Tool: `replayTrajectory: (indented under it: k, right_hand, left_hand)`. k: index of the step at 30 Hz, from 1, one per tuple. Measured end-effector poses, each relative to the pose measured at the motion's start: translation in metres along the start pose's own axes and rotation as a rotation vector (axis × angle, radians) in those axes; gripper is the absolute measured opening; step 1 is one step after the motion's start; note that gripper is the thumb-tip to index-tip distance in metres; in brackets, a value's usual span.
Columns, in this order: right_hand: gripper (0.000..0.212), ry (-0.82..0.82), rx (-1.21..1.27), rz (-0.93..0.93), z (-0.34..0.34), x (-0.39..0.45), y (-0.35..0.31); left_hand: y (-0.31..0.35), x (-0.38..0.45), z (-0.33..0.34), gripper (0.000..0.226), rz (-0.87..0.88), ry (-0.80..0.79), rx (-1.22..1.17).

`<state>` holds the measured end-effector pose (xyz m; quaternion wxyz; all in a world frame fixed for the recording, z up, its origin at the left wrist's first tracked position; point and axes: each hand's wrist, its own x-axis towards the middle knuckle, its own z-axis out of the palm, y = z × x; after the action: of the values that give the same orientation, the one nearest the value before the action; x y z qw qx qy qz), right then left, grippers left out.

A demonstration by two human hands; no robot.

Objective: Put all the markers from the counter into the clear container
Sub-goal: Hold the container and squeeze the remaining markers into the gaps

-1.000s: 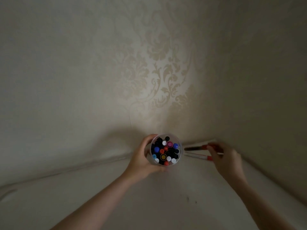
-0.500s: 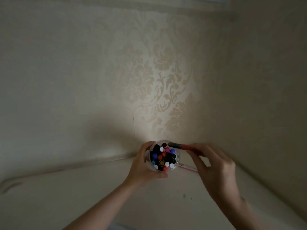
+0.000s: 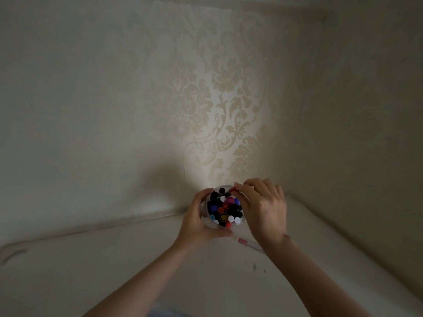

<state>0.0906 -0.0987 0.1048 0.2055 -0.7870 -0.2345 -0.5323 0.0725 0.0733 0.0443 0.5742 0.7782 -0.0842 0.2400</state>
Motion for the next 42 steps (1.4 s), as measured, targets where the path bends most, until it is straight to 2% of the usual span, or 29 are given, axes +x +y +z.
replayTrajectory:
  k: [2,4,7,8,9,10,12,13,18,21,23,28,35,42]
  right_hand:
    - [0.019,-0.054,-0.046,-0.041,0.003,0.002,-0.002]
    - [0.034,-0.245,-0.076,-0.016,-0.003,0.0,0.001]
    - [0.061,-0.562,-0.035,0.278,-0.017,-0.044,0.028]
    - [0.072,-0.685,-0.055,0.321,-0.021,-0.069,0.036]
    - [0.076,-0.793,-0.082,0.321,-0.024,-0.095,0.041]
    - [0.068,-0.867,-0.105,0.307,-0.026,-0.117,0.044]
    - [0.038,-0.826,-0.044,0.337,-0.028,-0.145,0.048]
    - [0.029,-0.779,-0.021,0.349,-0.028,-0.149,0.051]
    - [0.002,-0.615,0.186,0.472,-0.047,-0.1,0.056]
    - [0.007,-0.383,0.234,0.494,-0.069,-0.054,0.058]
    - [0.005,-0.326,0.278,0.508,-0.082,-0.027,0.051]
    - [0.008,-0.296,0.34,0.424,-0.097,-0.001,0.014]
    - [0.012,-0.271,0.09,0.121,-0.07,-0.008,-0.001]
    - [0.011,-0.231,-0.083,-0.016,-0.047,0.002,-0.008]
  left_hand:
    - [0.0,0.003,0.001,0.099,-0.021,0.011,-0.03]
    - [-0.002,0.007,0.0,0.099,-0.048,0.021,-0.068]
    - [-0.005,0.01,-0.005,0.098,-0.056,0.019,-0.082]
    - [-0.005,0.01,-0.006,0.097,-0.049,0.017,-0.076]
    - [-0.006,0.01,-0.007,0.095,-0.043,0.017,-0.067]
    - [-0.007,0.01,-0.007,0.094,-0.042,0.015,-0.056]
    - [-0.006,0.01,-0.006,0.093,-0.032,0.009,-0.035]
    - [-0.006,0.009,-0.006,0.093,-0.027,0.005,-0.025]
    - [-0.003,0.006,-0.006,0.096,-0.023,-0.011,-0.014]
    - [-0.002,0.006,-0.007,0.098,-0.032,-0.018,-0.018]
    - [-0.002,0.006,-0.007,0.099,-0.034,-0.033,-0.016]
    - [-0.003,0.005,-0.006,0.101,-0.06,-0.035,-0.031]
    - [-0.003,0.0,-0.002,0.101,-0.052,-0.019,0.005]
    - [-0.002,0.001,-0.001,0.1,-0.045,0.006,-0.01]
